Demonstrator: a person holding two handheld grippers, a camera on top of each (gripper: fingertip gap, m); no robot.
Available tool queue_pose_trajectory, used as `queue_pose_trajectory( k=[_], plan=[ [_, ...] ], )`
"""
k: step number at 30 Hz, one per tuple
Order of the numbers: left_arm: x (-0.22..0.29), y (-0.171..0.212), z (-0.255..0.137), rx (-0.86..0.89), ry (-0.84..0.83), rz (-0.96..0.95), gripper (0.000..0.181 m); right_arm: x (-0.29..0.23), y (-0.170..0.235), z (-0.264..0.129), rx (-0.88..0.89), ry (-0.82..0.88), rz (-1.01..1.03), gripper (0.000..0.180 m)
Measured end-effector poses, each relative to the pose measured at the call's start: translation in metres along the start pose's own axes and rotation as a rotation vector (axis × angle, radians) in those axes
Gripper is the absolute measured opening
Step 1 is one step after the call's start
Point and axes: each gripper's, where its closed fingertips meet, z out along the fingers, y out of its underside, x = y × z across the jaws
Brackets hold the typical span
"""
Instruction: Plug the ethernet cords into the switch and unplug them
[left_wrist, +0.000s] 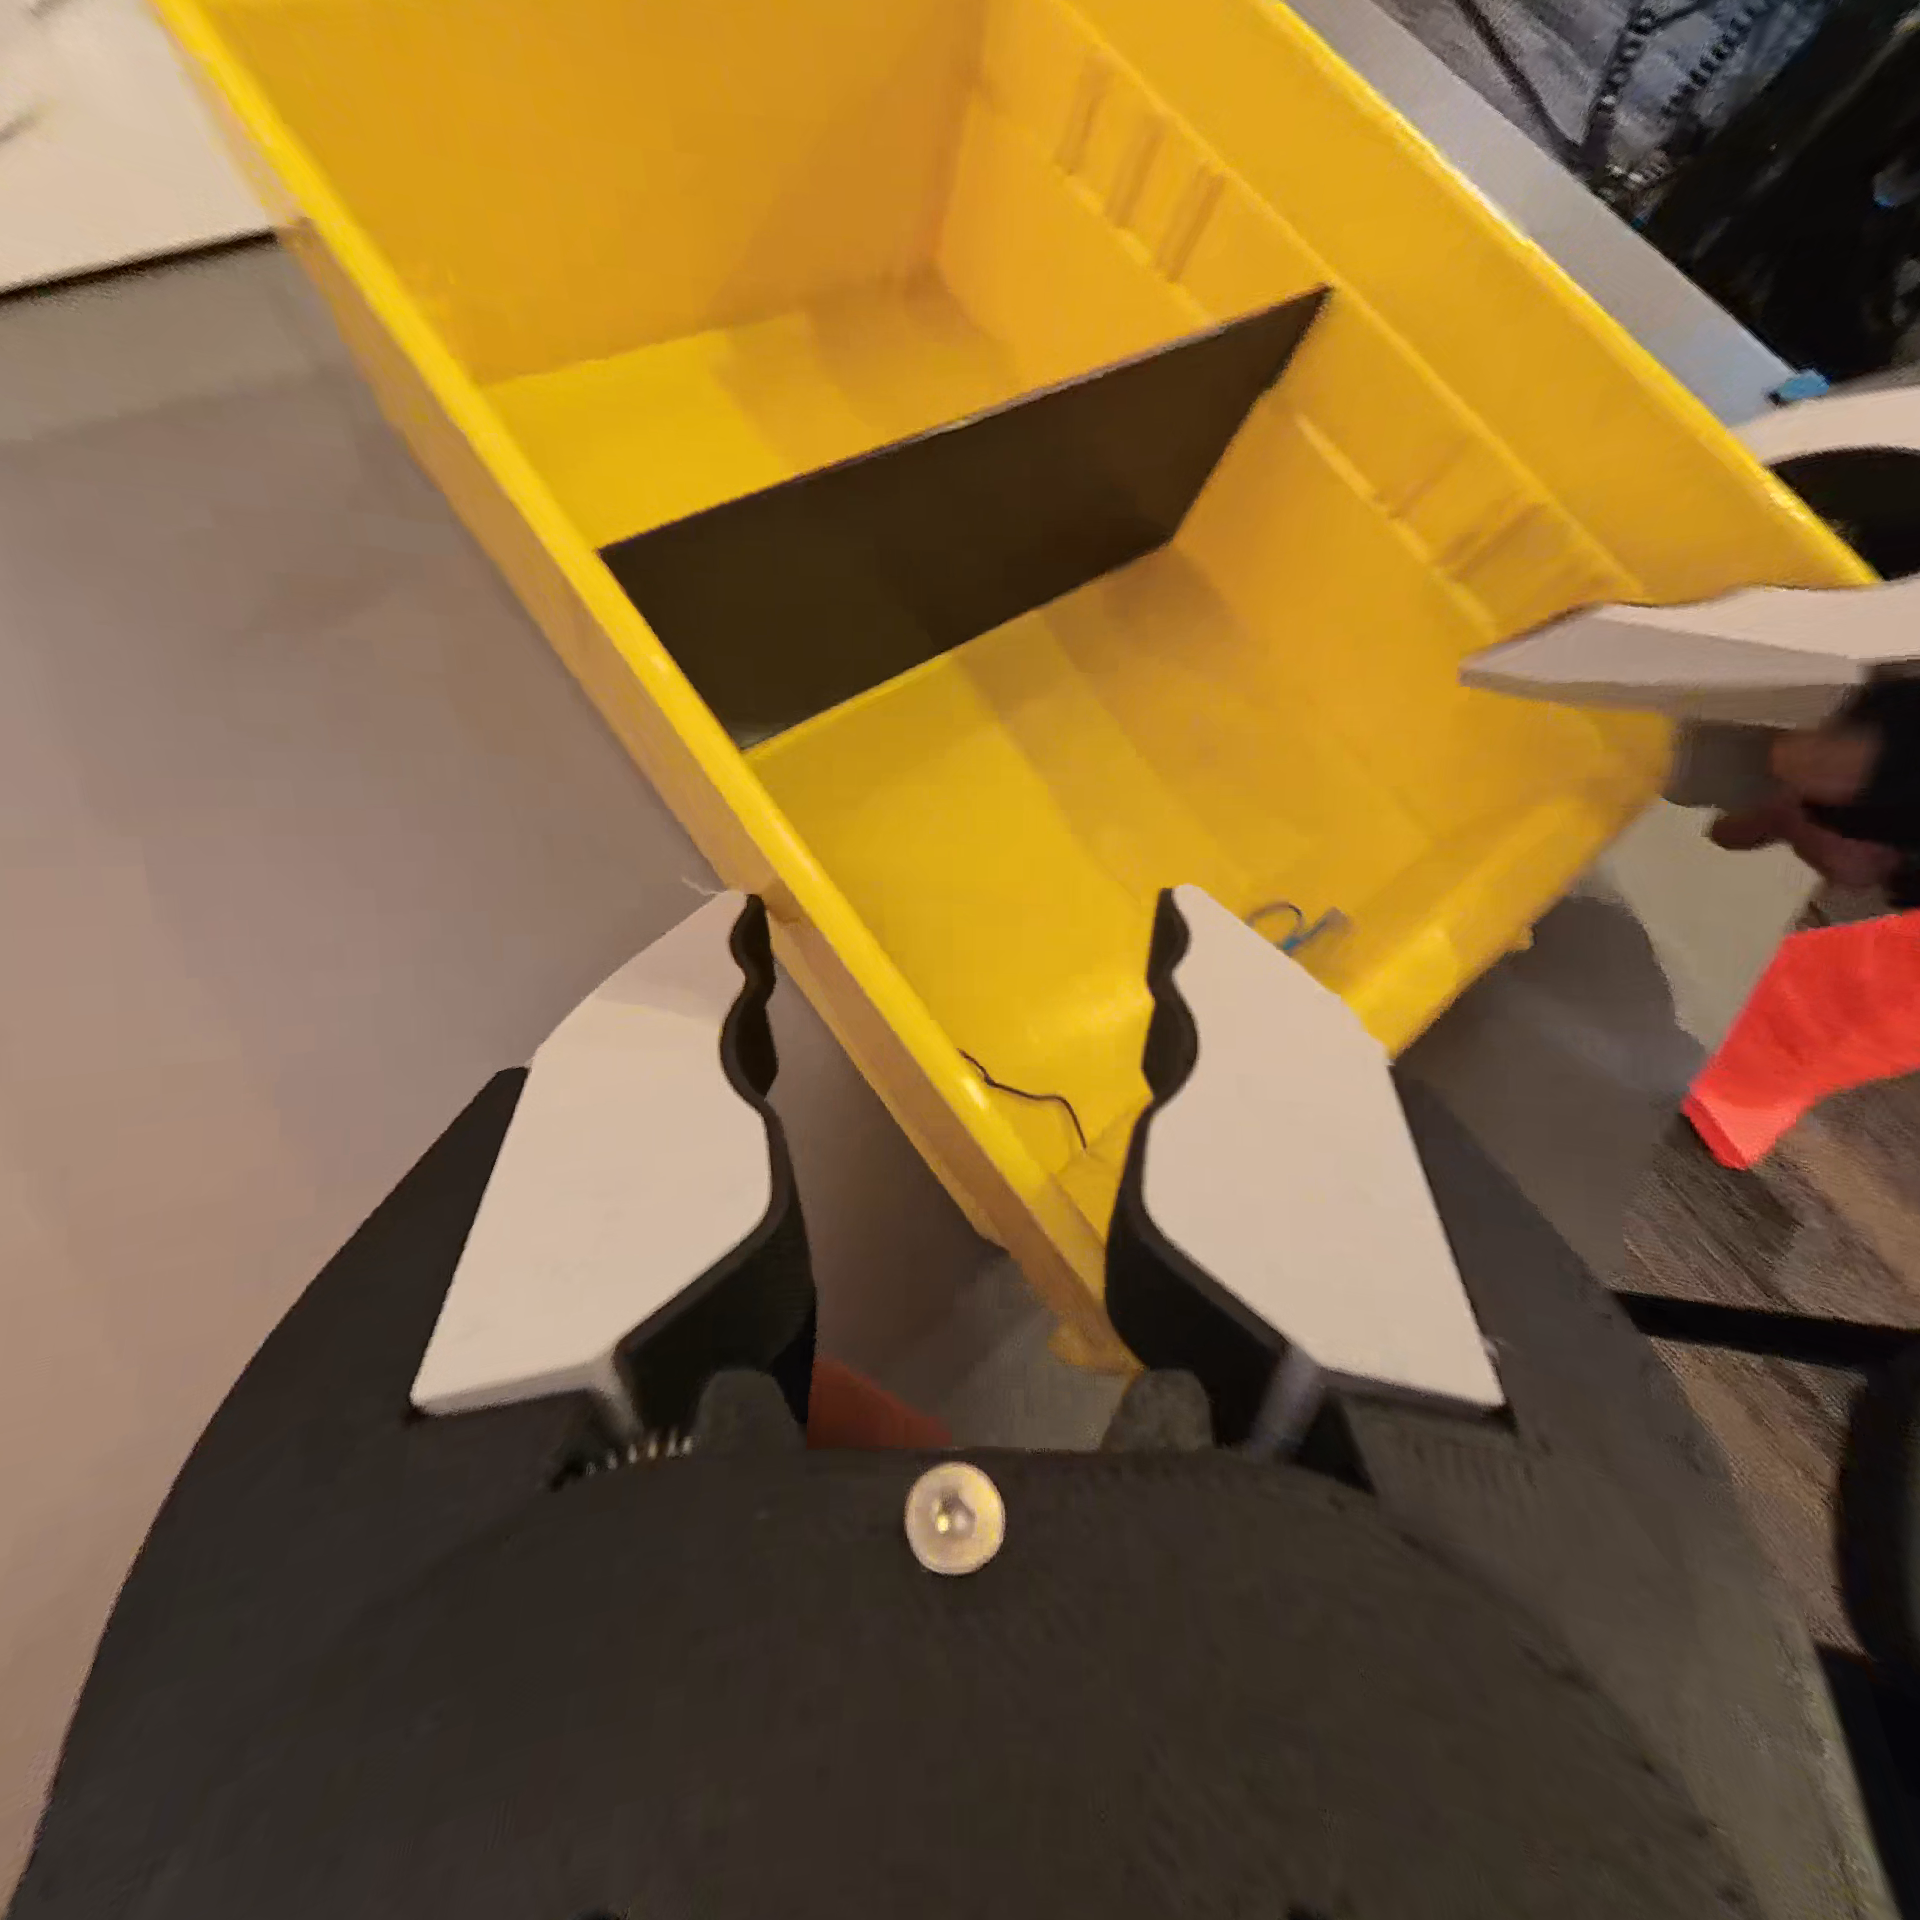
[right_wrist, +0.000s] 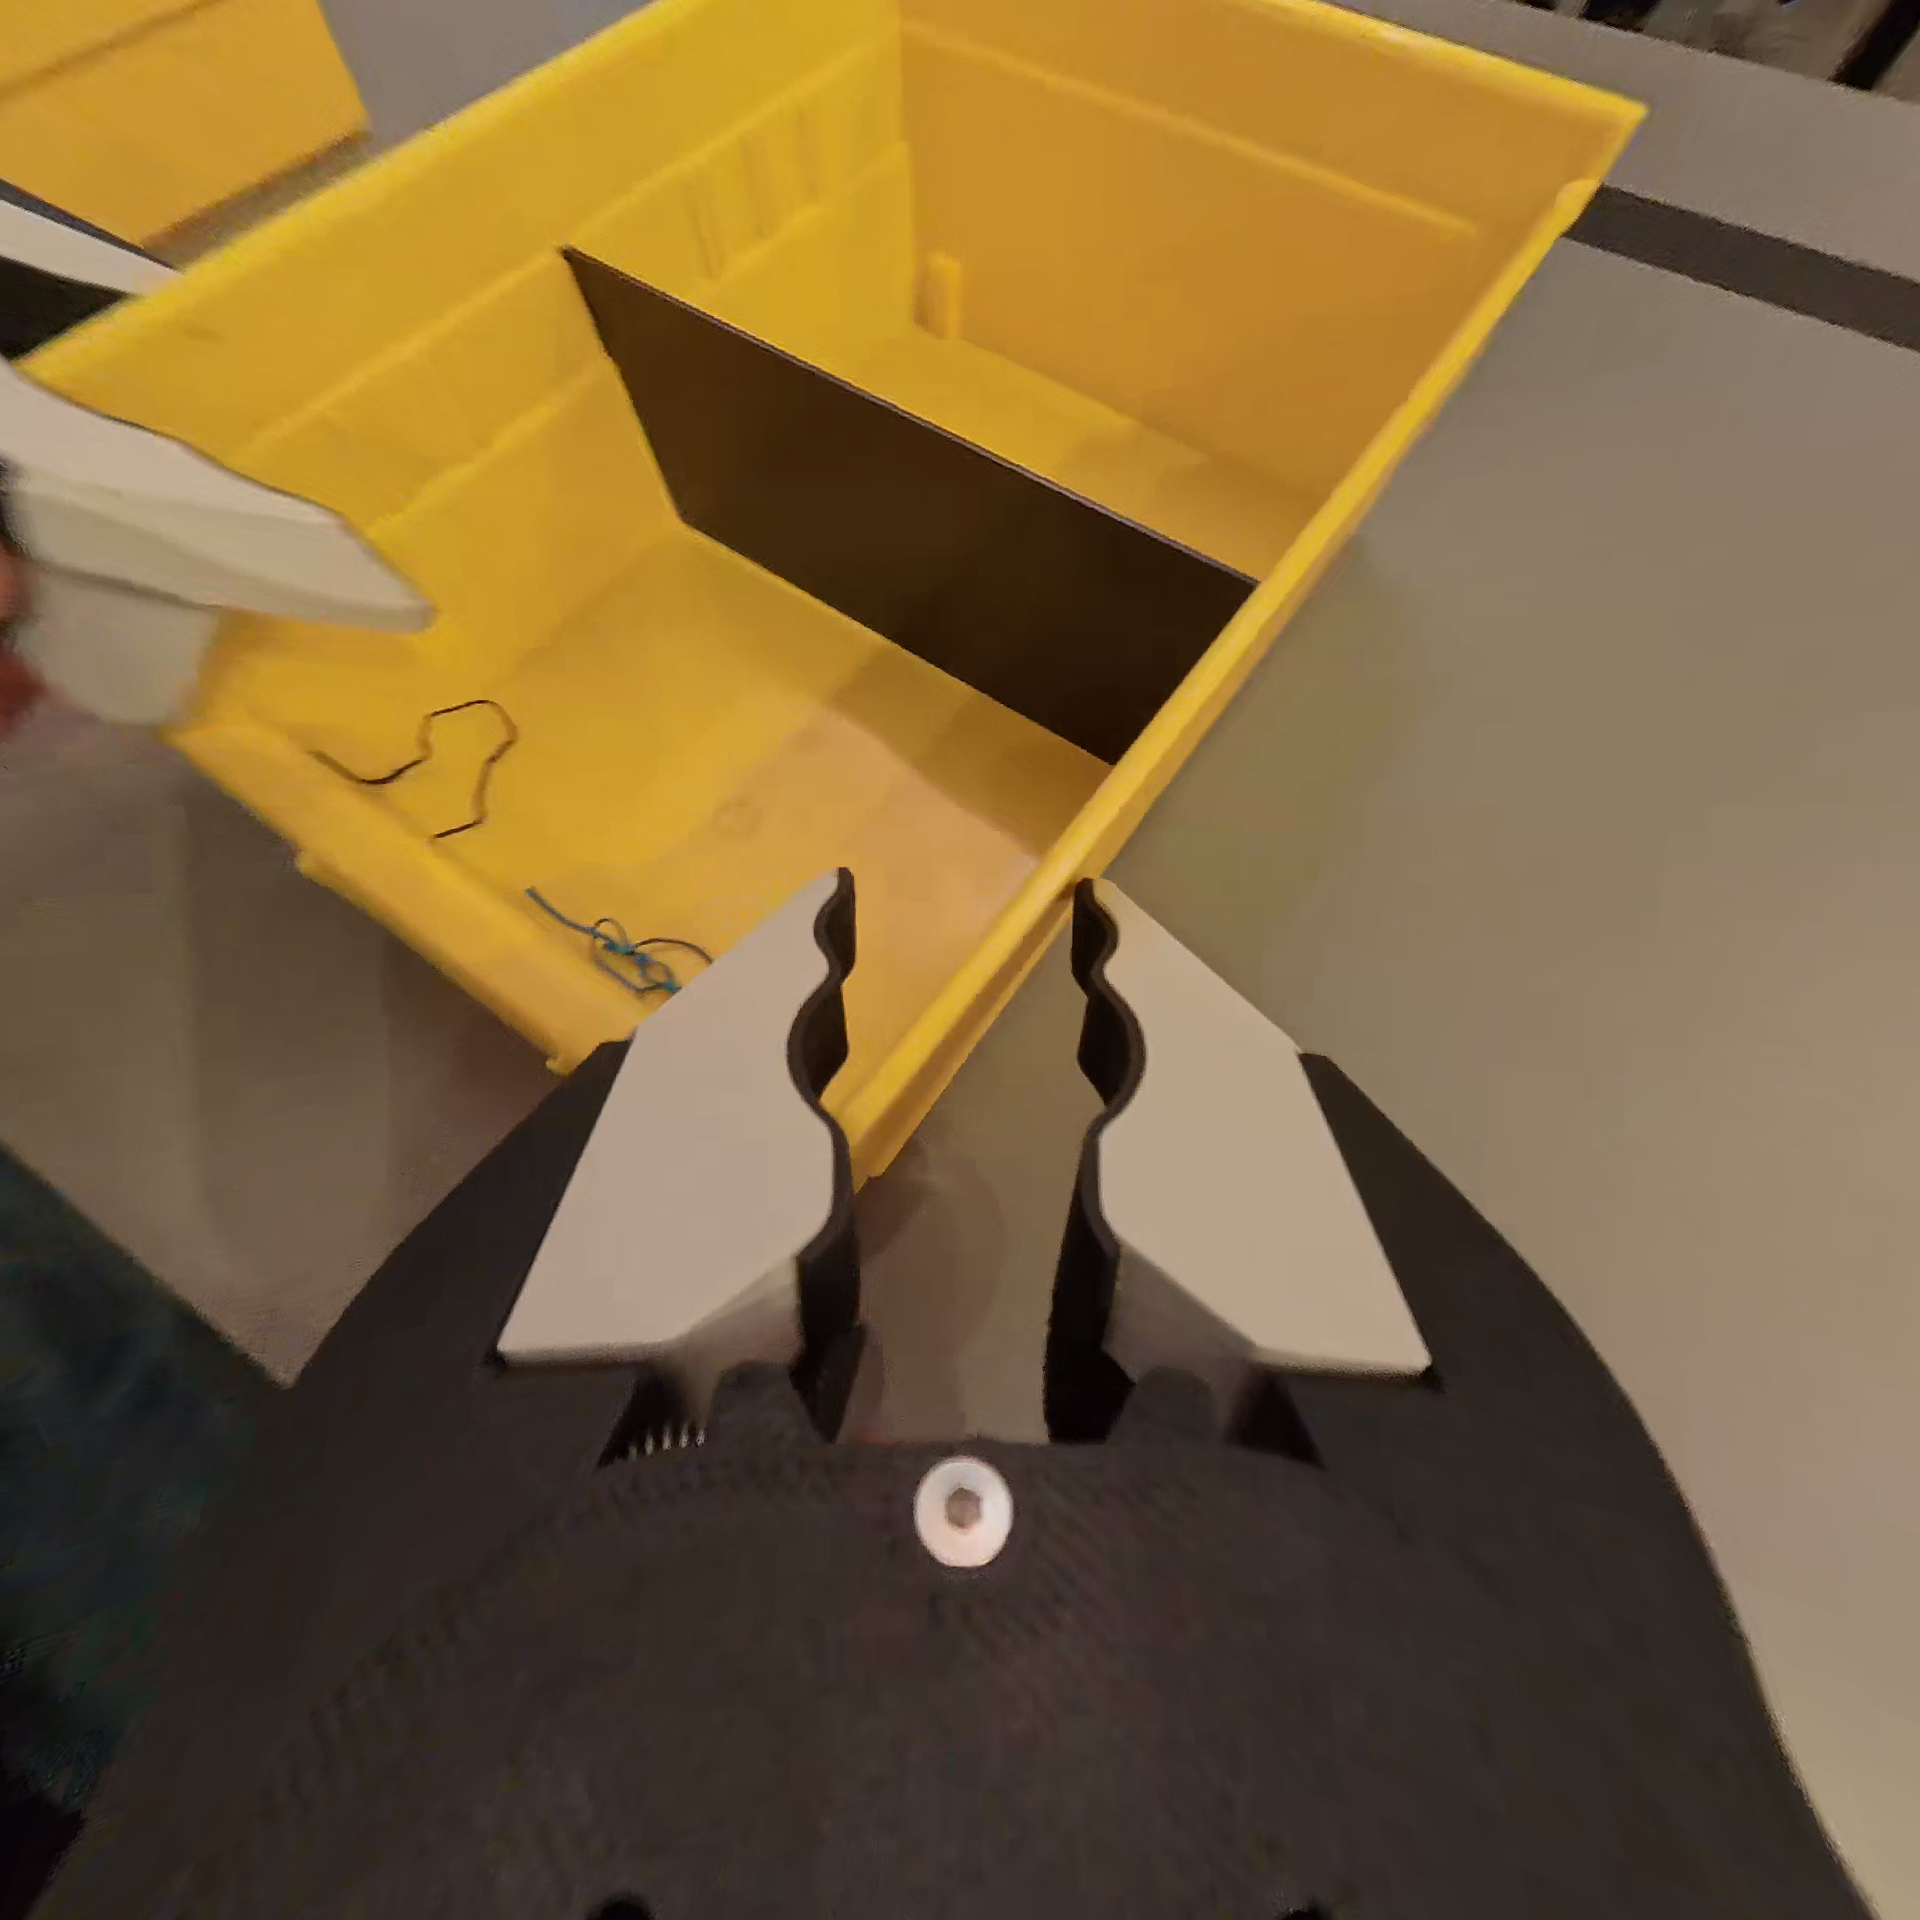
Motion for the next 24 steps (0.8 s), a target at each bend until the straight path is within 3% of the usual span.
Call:
queue_pose_trajectory(
  k=[3,5,10,13,15,19,22,24],
  plan=[
    [0.018,-0.001,-0.005,-0.002,0.091,-0.015,0.08,0.018,0.002,0.001,-0.023,0.064,-0.024,0.027],
    [0.025,-0.005,-0.017,0.029,0.134,-0.031,0.071,0.03,-0.002,-0.001,-0.006,0.094,-0.022,0.015],
    [0.02,-0.023,-0.099,0.173,0.11,0.044,0.067,0.04,-0.001,-0.002,-0.015,0.07,-0.033,0.002],
    [-0.045,-0.022,-0.161,0.218,-0.101,0.073,0.065,0.045,0.001,-0.005,-0.015,0.064,-0.046,0.001],
    [-0.119,-0.008,-0.209,0.2,-0.344,0.097,0.069,0.05,0.004,-0.009,-0.012,0.055,-0.036,0.001],
    [-0.276,0.053,-0.316,0.043,-0.832,0.13,0.076,0.072,0.015,-0.026,-0.009,0.081,-0.001,0.001],
    [-0.343,0.111,-0.357,-0.106,-0.928,0.043,0.082,0.094,0.026,-0.042,-0.011,0.126,0.033,0.001],
    [-0.358,0.133,-0.358,-0.126,-0.868,-0.031,0.084,0.11,0.034,-0.054,-0.01,0.165,0.061,0.001]
  ],
)
